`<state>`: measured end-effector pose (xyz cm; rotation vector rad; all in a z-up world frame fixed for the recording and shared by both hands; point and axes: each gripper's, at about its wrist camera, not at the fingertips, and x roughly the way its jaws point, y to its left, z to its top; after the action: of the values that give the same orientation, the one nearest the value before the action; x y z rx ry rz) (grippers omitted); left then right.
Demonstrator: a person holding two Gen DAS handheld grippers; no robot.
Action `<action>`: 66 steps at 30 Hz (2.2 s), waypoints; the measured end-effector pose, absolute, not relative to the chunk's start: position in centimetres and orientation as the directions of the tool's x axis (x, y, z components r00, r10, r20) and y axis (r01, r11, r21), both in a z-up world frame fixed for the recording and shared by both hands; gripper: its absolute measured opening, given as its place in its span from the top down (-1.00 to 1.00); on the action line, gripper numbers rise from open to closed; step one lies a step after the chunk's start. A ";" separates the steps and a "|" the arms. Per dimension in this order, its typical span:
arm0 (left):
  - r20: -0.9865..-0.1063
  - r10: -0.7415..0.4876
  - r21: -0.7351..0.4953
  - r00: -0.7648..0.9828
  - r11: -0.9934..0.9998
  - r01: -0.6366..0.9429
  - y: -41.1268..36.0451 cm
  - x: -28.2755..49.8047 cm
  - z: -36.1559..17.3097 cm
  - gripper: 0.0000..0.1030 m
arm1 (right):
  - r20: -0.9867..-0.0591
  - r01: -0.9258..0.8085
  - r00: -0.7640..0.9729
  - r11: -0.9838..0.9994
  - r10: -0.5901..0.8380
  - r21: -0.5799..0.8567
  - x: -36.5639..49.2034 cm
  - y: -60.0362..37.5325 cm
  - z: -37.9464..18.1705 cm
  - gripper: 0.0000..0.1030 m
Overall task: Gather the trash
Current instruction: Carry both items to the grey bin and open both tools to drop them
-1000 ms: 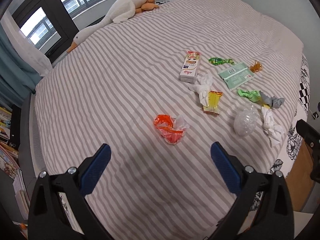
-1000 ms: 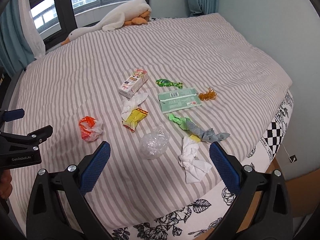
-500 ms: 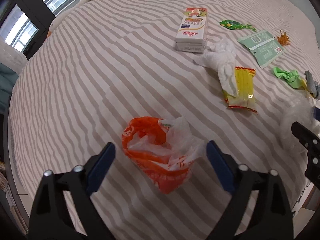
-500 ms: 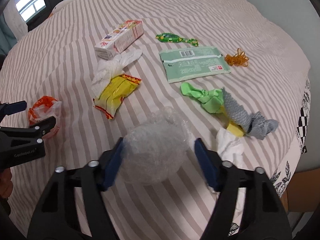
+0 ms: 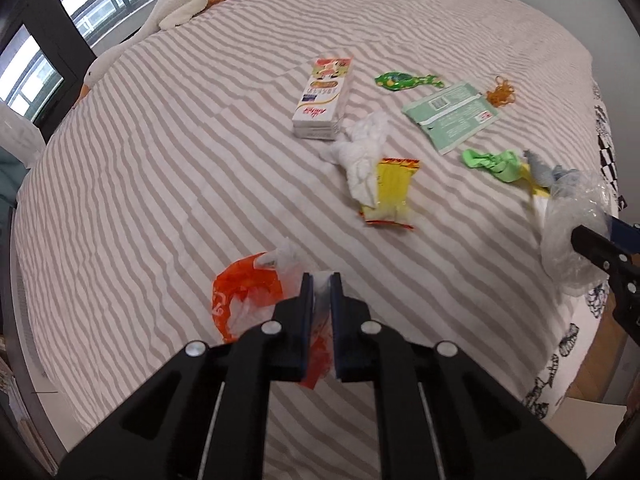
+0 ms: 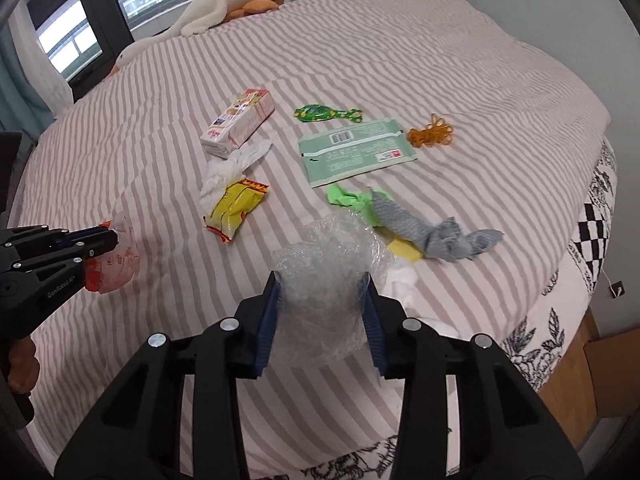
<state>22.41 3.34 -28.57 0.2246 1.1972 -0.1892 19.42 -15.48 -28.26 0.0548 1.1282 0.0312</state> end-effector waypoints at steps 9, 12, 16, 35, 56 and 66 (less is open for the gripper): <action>-0.909 -0.150 0.024 0.389 0.912 0.409 -4.9 17.3 -22.2 0.83 | -0.892 0.192 0.451 0.980 -0.040 0.053 10.0 -25.2 -24.1 0.28; -0.903 -0.209 0.000 0.374 0.872 0.489 -9.6 14.9 -21.1 0.83 | -0.897 0.284 0.432 0.958 -0.094 0.037 5.6 -29.4 -23.8 0.28; -0.897 -0.292 -0.038 0.333 0.800 0.599 -16.6 11.1 -20.9 0.83 | -0.903 0.397 0.395 0.918 -0.169 0.002 -0.5 -35.2 -24.0 0.28; -0.944 -0.312 -0.129 0.106 0.647 0.752 -42.8 -2.4 -35.5 0.83 | -0.950 0.456 0.291 0.889 -0.115 0.032 -12.6 -53.9 -42.7 -0.21; -0.946 -0.320 -0.216 -0.053 0.499 0.839 -54.8 -8.8 -53.1 -0.09 | -0.975 0.645 0.178 0.764 -0.131 0.015 -23.2 -62.1 -54.0 -0.26; -0.963 -0.267 -0.172 -0.030 0.528 0.832 -54.0 -8.0 -53.0 -0.36 | -0.971 0.643 0.176 0.766 -0.160 -0.009 -22.8 -61.5 -51.9 -0.26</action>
<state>-8.00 -53.98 -53.00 0.5513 1.3197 -0.9552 -22.77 -61.47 -51.85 0.4563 1.2761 -0.5966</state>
